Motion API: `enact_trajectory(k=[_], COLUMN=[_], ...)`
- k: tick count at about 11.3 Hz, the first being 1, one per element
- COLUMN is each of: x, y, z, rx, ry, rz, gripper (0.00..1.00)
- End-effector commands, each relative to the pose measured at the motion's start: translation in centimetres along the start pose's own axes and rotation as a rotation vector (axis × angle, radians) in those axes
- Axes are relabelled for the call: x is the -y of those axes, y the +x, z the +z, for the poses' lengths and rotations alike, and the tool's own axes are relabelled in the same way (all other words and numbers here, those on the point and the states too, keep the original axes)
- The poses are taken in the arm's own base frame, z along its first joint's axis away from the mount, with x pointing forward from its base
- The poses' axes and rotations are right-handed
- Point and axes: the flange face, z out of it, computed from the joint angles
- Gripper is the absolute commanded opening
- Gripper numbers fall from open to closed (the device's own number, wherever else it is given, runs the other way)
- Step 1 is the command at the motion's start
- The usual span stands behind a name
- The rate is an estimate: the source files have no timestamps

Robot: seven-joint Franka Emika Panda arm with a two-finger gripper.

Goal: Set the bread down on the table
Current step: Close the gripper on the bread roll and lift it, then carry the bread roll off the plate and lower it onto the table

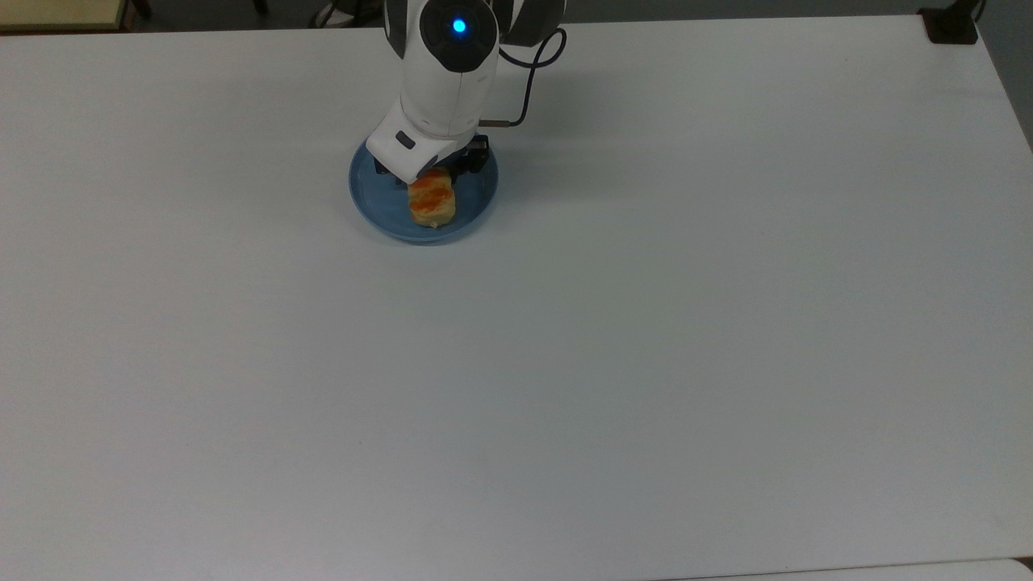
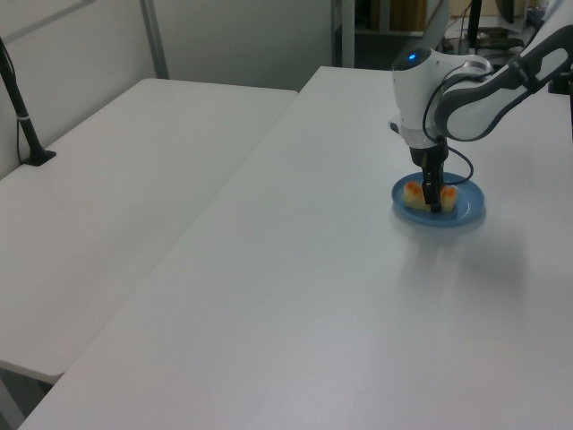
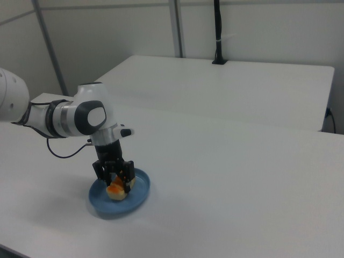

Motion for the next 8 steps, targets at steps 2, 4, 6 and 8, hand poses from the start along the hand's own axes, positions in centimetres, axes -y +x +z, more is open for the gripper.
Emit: enact_trajectory(k=[2, 4, 6, 8], x=[-2.6, -7.4, -14.1, -18.1], y=[-0.4, 0.0, 1.1, 3.6], z=[-7.0, -11.3, -11.5, -9.1], rx=[-0.003, -0.038, -0.093, -0.167], ry=[0.0, 0.061, 0.044, -0.001], rz=[0.016, 0.036, 0.079, 0.137], gripper=[0.53, 0.53, 0.54, 0.54])
